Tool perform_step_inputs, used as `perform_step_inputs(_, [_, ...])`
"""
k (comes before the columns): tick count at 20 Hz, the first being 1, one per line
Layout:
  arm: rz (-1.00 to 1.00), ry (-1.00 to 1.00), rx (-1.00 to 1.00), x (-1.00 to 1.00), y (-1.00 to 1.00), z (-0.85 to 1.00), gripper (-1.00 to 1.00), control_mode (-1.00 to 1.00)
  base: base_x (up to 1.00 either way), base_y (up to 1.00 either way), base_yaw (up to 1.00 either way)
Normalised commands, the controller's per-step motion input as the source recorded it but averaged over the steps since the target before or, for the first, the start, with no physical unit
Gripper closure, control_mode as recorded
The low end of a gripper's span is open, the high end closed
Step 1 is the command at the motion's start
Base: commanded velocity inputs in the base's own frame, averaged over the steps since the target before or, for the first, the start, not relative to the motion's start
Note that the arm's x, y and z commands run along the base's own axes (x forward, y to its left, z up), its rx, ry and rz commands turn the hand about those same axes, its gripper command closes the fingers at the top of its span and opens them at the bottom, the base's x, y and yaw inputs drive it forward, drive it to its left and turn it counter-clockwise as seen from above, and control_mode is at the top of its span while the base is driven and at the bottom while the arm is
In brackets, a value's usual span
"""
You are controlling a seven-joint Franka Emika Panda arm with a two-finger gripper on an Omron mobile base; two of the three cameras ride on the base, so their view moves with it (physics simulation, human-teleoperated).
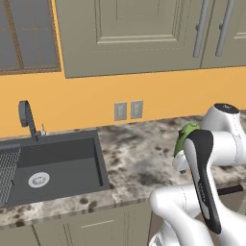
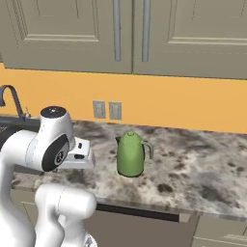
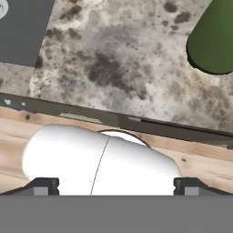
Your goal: Navigate to the dishwasher.
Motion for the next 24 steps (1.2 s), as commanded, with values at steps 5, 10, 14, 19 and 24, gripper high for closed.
perform_step_inputs(5, [0.0, 0.0, 0.0, 0.0, 0.0, 0.0, -1.0, 1.0, 0.0, -0.27, 0.0])
perform_step_inputs(10, [0.0, 0.0, 0.0, 0.0, 0.0, 0.0, -1.0, 1.0, -0.03, -0.83, 0.03])
perform_step_inputs(14, [0.0, 0.0, 0.0, 0.0, 0.0, 0.0, -1.0, 1.0, -0.05, -0.57, 0.01])
perform_step_inputs(19, [0.0, 0.0, 0.0, 0.0, 0.0, 0.0, -1.0, 1.0, 0.0, 0.01, 0.0])
perform_step_inputs(24, [0.0, 0.0, 0.0, 0.0, 0.0, 0.0, -1.0, 1.0, 0.59, 0.08, 0.0])
